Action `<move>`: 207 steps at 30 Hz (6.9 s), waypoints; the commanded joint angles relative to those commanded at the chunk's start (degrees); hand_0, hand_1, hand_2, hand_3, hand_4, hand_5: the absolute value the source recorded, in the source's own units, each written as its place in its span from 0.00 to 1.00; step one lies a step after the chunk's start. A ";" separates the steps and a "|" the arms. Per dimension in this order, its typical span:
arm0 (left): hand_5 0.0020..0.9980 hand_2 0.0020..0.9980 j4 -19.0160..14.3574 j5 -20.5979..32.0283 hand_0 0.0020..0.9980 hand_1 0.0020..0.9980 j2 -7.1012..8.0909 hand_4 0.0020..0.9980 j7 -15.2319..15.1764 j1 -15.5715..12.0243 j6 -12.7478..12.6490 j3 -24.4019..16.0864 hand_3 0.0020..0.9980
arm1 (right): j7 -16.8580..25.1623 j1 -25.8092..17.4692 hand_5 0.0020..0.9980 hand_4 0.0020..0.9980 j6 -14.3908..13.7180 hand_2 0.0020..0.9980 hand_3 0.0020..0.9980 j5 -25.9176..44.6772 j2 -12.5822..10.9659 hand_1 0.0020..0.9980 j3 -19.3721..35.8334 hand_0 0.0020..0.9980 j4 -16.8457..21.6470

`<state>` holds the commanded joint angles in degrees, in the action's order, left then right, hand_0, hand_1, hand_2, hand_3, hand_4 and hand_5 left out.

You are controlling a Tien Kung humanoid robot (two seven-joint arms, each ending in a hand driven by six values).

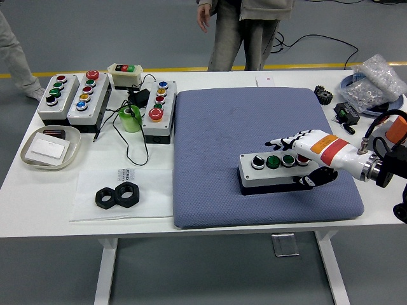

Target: Pick up the button,place it on the desk,press the button,press the button

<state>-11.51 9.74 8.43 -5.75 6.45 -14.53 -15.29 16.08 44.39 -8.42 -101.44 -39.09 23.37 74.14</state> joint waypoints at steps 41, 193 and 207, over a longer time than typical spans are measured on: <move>1.00 0.88 0.03 -0.38 0.74 0.83 -0.08 0.64 0.13 -0.01 0.03 -0.19 0.83 | -12.19 -16.84 0.00 0.60 0.44 0.29 0.74 7.21 -6.49 0.17 19.92 0.38 12.77; 1.00 0.88 -0.06 -0.48 0.74 0.83 -0.08 0.63 0.17 0.22 0.12 -0.24 0.83 | -14.73 -14.09 0.00 0.58 4.45 0.27 0.74 4.86 -1.95 0.16 14.28 0.37 10.23; 1.00 0.88 -0.07 -0.68 0.74 0.83 -0.12 0.64 0.26 0.12 0.08 -0.38 0.83 | -14.95 -13.78 0.00 0.58 4.76 0.27 0.74 4.90 -1.39 0.16 12.06 0.37 8.82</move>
<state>-11.58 9.06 8.31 -5.49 6.57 -14.44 -15.67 1.13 30.61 -3.67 -96.53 -40.48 35.42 82.96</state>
